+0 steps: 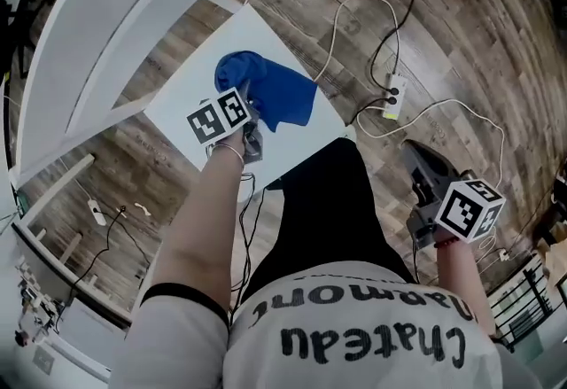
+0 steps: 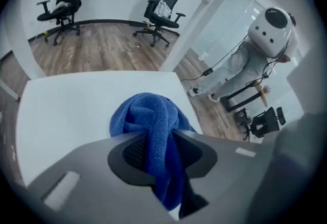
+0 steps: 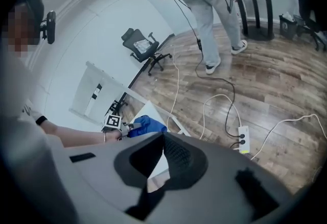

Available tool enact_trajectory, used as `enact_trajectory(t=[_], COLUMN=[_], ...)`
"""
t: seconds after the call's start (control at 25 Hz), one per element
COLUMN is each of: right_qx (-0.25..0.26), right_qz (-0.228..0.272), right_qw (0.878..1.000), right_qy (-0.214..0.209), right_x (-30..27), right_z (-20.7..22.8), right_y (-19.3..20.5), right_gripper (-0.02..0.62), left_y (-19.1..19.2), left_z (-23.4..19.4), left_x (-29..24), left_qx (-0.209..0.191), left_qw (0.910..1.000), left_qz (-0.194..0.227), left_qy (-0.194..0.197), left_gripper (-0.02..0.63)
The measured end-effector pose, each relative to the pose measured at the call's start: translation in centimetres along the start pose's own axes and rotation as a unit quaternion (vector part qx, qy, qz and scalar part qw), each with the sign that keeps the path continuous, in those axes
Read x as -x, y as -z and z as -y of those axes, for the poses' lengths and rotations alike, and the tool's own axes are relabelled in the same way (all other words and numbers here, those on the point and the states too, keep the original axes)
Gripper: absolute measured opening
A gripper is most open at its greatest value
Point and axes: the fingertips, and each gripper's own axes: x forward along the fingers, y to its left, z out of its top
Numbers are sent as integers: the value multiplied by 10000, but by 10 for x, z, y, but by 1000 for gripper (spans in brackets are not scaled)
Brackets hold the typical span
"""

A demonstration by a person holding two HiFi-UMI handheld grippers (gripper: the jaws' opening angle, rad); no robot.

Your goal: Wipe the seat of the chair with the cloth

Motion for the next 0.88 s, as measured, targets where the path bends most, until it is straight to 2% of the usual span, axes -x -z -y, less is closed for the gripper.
enact_trajectory(t=[0.12, 0.36, 0.48, 0.64, 0.76, 0.88], right_qx=[-138, -368, -394, -177, 6, 199], right_qz=[135, 308, 303, 96, -90, -241], right_qw=[9998, 9982, 9980, 9997, 10000, 9992], right_qy=[71, 362, 390, 166, -20, -242], right_x=[12, 39, 42, 32, 16, -5], right_z=[10, 30, 32, 21, 7, -21], right_y=[7, 28, 32, 33, 28, 22], right_gripper=[15, 14, 14, 14, 14, 14], left_y=[-4, -9, -8, 3, 12, 32], left_z=[40, 87, 91, 74, 44, -16], left_x=[-21, -41, -39, -14, 18, 48], left_qx=[152, -432, -483, -560, -618, -352], left_qw=[9985, 9961, 9954, 9940, 9938, 9984], left_qz=[-44, 20, 117, 258, 433, 373], left_qy=[528, 769, 824, 900, 812, 244], left_gripper=[109, 109, 109, 107, 107, 107])
